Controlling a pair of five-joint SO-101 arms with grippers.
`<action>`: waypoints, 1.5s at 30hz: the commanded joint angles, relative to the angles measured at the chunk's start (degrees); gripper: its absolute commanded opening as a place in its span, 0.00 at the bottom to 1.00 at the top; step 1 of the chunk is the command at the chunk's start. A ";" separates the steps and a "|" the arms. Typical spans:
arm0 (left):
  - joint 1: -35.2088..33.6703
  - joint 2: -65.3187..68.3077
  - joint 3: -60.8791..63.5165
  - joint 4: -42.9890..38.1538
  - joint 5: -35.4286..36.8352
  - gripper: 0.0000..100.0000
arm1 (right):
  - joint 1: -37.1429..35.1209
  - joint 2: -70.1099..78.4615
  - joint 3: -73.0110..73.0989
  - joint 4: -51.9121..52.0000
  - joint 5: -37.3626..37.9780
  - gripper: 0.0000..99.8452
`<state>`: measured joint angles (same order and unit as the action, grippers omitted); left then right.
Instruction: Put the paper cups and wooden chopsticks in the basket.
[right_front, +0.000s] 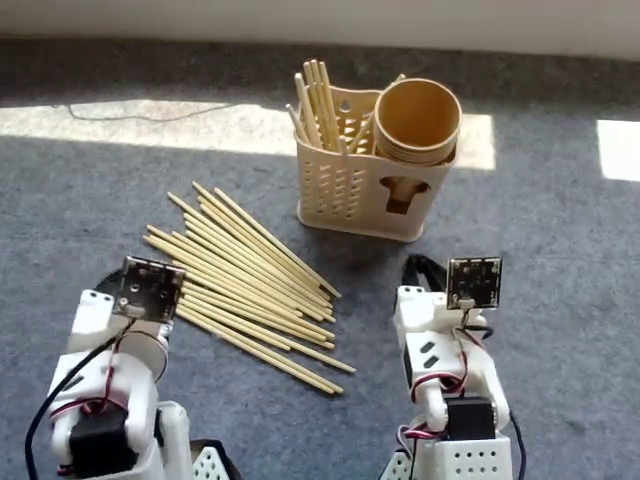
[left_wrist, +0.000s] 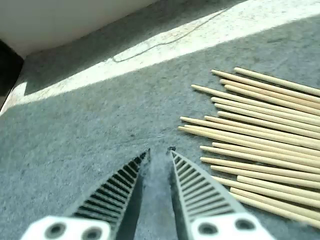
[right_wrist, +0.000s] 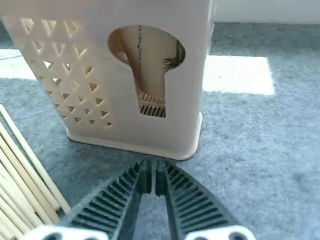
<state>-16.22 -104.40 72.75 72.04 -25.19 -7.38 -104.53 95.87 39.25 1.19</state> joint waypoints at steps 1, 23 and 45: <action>7.16 0.22 -4.35 3.96 -3.78 0.07 | 2.42 -0.75 5.93 -3.21 0.70 0.03; 22.55 34.51 -8.84 6.42 -26.20 0.15 | 3.47 -0.75 5.93 -3.12 0.70 0.03; 36.97 74.59 -17.19 -0.88 -32.79 0.14 | 3.56 -0.66 5.93 -3.12 0.79 0.03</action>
<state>19.38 -33.89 57.98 74.24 -57.54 -4.48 -104.53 95.87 38.29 1.19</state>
